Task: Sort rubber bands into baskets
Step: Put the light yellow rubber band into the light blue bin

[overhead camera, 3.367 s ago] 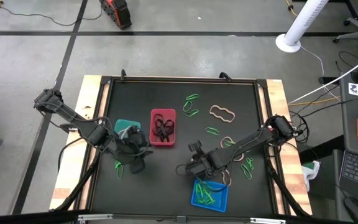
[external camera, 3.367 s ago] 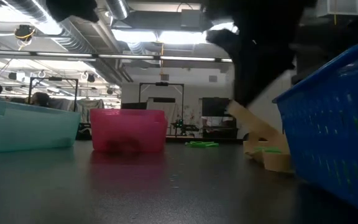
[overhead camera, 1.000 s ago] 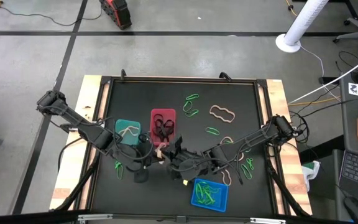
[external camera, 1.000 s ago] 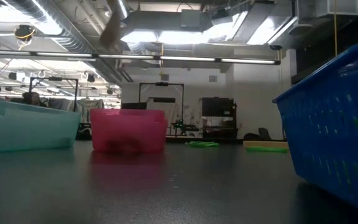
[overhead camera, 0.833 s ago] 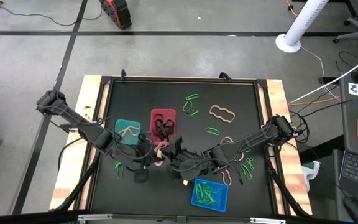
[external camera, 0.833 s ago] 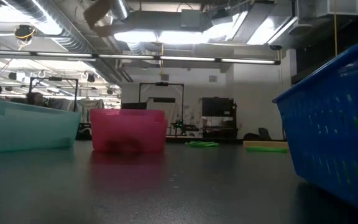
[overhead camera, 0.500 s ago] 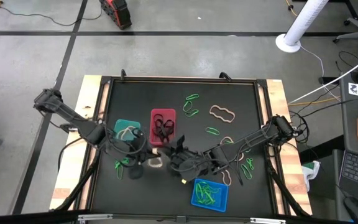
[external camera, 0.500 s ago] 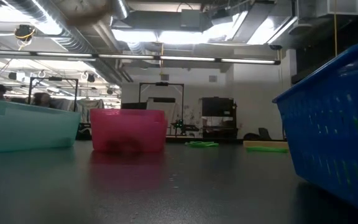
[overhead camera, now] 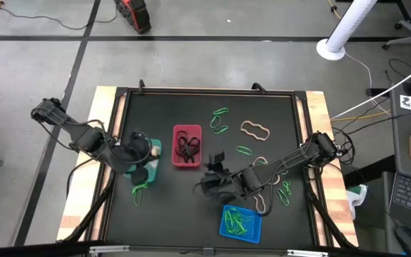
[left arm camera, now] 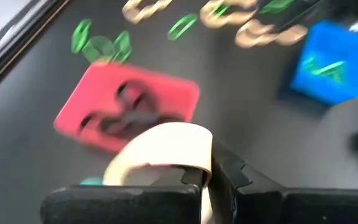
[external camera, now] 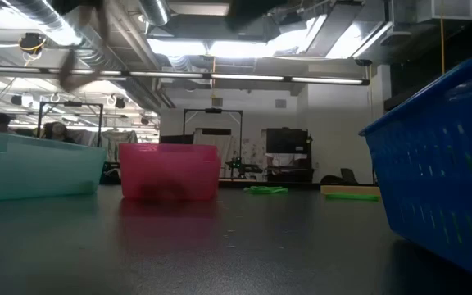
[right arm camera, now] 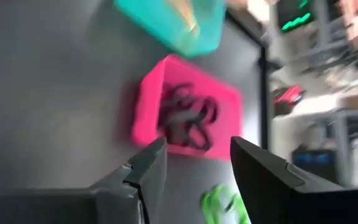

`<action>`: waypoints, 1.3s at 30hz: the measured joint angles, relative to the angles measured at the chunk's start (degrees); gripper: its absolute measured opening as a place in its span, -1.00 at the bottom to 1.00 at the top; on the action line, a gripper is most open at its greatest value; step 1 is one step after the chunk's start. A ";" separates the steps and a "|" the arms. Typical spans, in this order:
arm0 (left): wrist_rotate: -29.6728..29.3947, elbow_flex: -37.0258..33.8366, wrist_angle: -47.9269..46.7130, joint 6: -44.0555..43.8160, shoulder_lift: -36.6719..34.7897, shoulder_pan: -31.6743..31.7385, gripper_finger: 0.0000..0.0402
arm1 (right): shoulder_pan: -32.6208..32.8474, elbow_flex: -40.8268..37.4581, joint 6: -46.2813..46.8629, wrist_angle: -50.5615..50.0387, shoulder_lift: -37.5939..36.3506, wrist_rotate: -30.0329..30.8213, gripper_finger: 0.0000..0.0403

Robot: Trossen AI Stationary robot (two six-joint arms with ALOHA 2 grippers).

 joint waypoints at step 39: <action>0.93 0.00 -23.80 -21.03 15.50 0.00 -0.14 | -10.70 -29.61 14.90 -15.67 -8.66 -31.22 -0.11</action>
